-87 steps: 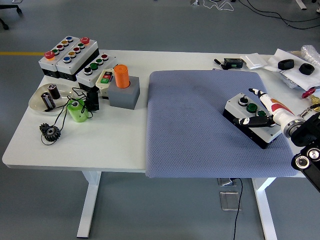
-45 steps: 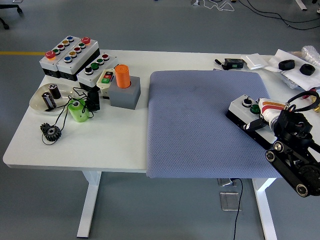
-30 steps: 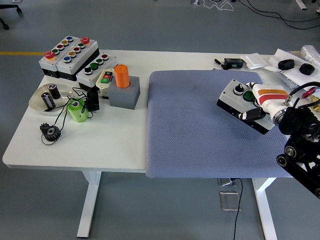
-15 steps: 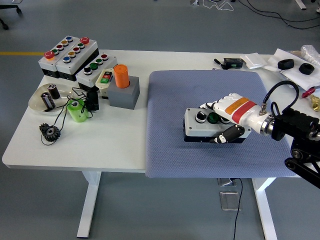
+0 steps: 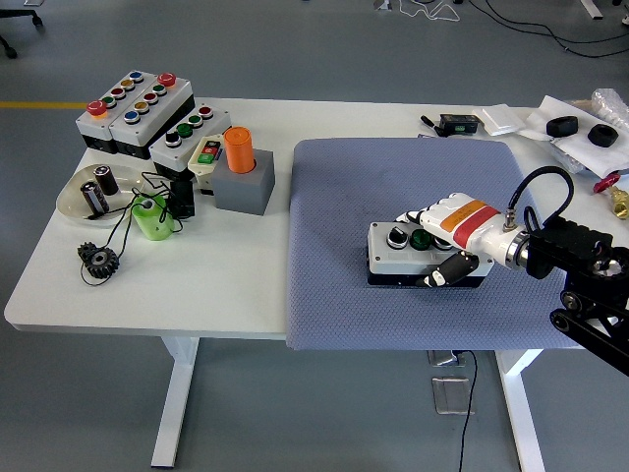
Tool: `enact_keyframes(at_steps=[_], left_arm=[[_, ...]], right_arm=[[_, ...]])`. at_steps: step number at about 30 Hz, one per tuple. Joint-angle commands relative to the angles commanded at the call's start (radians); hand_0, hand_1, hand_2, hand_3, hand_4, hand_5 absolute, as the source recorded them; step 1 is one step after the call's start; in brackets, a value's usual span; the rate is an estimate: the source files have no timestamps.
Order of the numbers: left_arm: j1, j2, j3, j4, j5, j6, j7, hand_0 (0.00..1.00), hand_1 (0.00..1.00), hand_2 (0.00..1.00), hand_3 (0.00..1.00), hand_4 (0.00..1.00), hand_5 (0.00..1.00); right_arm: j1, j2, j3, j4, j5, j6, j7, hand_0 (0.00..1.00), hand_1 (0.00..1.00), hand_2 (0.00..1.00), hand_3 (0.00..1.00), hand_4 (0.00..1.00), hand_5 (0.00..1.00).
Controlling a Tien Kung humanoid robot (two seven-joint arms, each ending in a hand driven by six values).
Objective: Pick up the button,place it on the desk,press the button,press the button
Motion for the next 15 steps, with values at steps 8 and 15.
enact_keyframes(at_steps=[8, 15], left_arm=[[-0.004, -0.001, -0.004, 0.0, -0.002, 0.002, 0.0, 0.646, 0.7, 0.698, 0.497, 0.31, 0.998], [-0.005, -0.001, -0.013, 0.0, 0.006, 0.002, 0.001, 0.646, 0.699, 0.698, 0.497, 0.31, 0.998]], right_arm=[[0.005, 0.0, 0.002, -0.004, -0.055, 0.009, -0.037, 0.096, 0.052, 0.261, 0.452, 0.656, 0.065], [0.001, -0.005, 0.002, 0.001, -0.111, 0.062, -0.075, 0.18, 0.209, 0.411, 0.709, 0.738, 0.179]])
